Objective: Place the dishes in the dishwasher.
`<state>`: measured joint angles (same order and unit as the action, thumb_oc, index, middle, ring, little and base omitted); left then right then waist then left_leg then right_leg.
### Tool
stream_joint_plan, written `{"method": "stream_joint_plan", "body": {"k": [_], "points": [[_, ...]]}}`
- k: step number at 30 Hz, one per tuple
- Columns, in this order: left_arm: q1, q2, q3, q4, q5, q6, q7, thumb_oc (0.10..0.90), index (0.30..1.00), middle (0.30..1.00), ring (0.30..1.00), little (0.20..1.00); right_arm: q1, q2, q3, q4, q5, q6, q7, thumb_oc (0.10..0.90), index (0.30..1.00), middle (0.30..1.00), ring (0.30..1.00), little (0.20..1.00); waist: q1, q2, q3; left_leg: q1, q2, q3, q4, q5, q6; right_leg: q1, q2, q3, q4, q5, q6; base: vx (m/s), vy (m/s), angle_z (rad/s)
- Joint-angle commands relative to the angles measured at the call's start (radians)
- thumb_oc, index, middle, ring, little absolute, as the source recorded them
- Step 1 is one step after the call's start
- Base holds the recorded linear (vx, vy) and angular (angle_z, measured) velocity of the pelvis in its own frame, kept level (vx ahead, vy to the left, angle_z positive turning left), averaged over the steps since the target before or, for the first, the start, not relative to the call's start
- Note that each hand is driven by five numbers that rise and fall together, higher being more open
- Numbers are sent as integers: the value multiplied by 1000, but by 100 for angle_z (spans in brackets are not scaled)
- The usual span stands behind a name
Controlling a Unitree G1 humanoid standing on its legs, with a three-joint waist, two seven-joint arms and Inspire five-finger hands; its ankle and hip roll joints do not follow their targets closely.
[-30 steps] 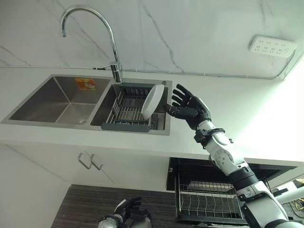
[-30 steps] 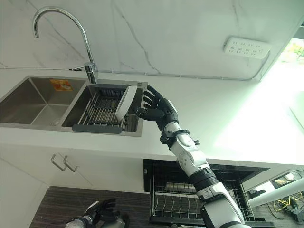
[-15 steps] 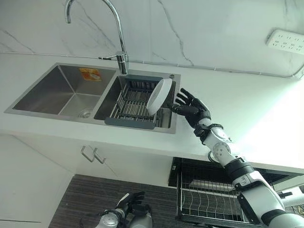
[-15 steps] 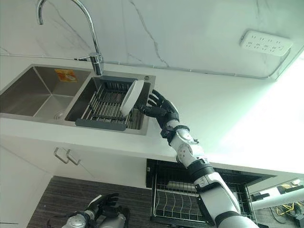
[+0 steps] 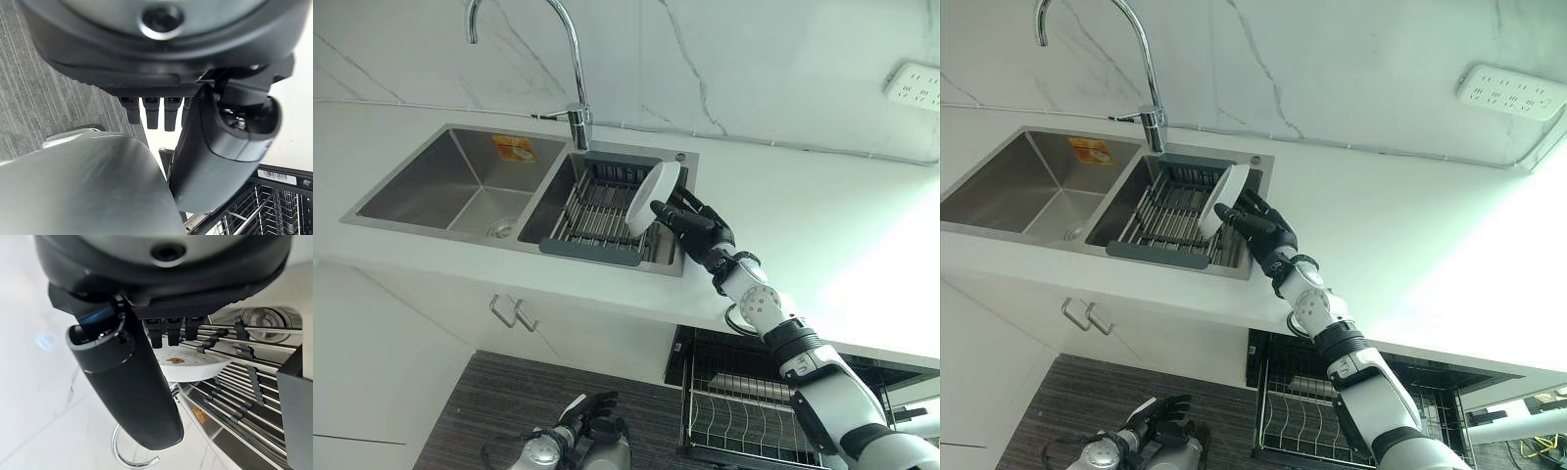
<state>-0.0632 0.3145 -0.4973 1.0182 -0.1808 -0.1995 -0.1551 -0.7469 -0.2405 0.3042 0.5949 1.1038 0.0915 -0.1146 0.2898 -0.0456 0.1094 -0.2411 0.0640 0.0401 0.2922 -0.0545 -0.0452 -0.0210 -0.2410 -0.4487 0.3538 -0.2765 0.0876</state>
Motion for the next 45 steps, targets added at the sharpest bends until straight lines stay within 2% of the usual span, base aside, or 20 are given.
{"method": "stream_joint_plan", "body": {"k": [1, 5, 21, 22, 23, 25, 26, 38, 45], "points": [[91, -19, -121, 21, 60, 0, -5, 800, 900, 900, 900, 900, -148, -11, -13, -13, 75, -60, 26, 800, 900, 900, 900, 900, 30, -16, -36, 23, 29, -24, 8, -94, -13, -13, -41, -21, -54, 101, 57, 0, 0, 0], [95, -14, -130, 14, 62, 3, -11, 800, 900, 900, 900, 900, -158, -9, -21, 40, 109, -40, 38, 800, 900, 900, 900, 900, 40, -13, -35, 20, 25, -34, 8, -93, -14, -10, -44, -28, -54, 100, 56, 12, 5, 4], [99, -8, -157, 9, 73, 8, -19, 800, 900, 900, 900, 900, -215, -24, -17, 171, 56, -66, 29, 800, 900, 900, 900, 900, 59, -6, -37, 18, 14, -59, 8, -91, -17, 0, -40, -37, -54, 91, 50, 15, 3, 6], [101, -7, -159, 5, 73, 11, -19, 800, 900, 900, 900, 900, -217, -24, -15, 169, 49, -67, 25, 734, 801, 801, 801, 801, 60, -5, -38, 18, 13, -60, 8, -91, -17, 1, -40, -37, -54, 91, 50, 0, 0, 0], [101, -6, -160, 4, 73, 13, -19, 800, 900, 900, 900, 900, -218, -24, -13, 169, 44, -69, 22, 599, 599, 599, 599, 599, 61, -5, -38, 18, 13, -61, 8, -91, -17, 1, -40, -37, -54, 90, 49, 0, 0, 0], [103, -5, -161, 1, 74, 14, -20, 800, 900, 900, 900, 900, -220, -24, -11, 168, 28, -76, 16, 480, 420, 420, 420, 420, 62, -4, -38, 18, 12, -62, 8, -92, -17, 2, -40, -38, -54, 89, 49, 0, 0, 0], [102, -4, -161, 0, 75, 15, -21, 800, 900, 900, 900, 900, -221, -25, -11, 168, 25, -78, 12, 400, 300, 300, 300, 300, 63, -4, -38, 18, 12, -63, 8, -92, -17, 3, -40, -39, -54, 88, 49, 0, 0, 0], [107, -14, -158, 22, 85, 9, -18, 800, 900, 900, 900, 900, -216, -15, 6, 147, -26, -108, 15, 400, 300, 300, 300, 300, 64, -4, -37, 22, 9, -67, 8, -95, -17, 7, -38, -37, -54, 84, 47, 0, 0, 0], [110, -17, -158, 20, 83, 13, -16, 800, 900, 900, 900, 900, -205, -5, 2, 136, -4, -131, 1, 400, 300, 300, 300, 300, 62, 2, -37, 24, 10, -66, 8, -96, -18, 8, -38, -36, -54, 83, 47, 0, 0, 0]]}}
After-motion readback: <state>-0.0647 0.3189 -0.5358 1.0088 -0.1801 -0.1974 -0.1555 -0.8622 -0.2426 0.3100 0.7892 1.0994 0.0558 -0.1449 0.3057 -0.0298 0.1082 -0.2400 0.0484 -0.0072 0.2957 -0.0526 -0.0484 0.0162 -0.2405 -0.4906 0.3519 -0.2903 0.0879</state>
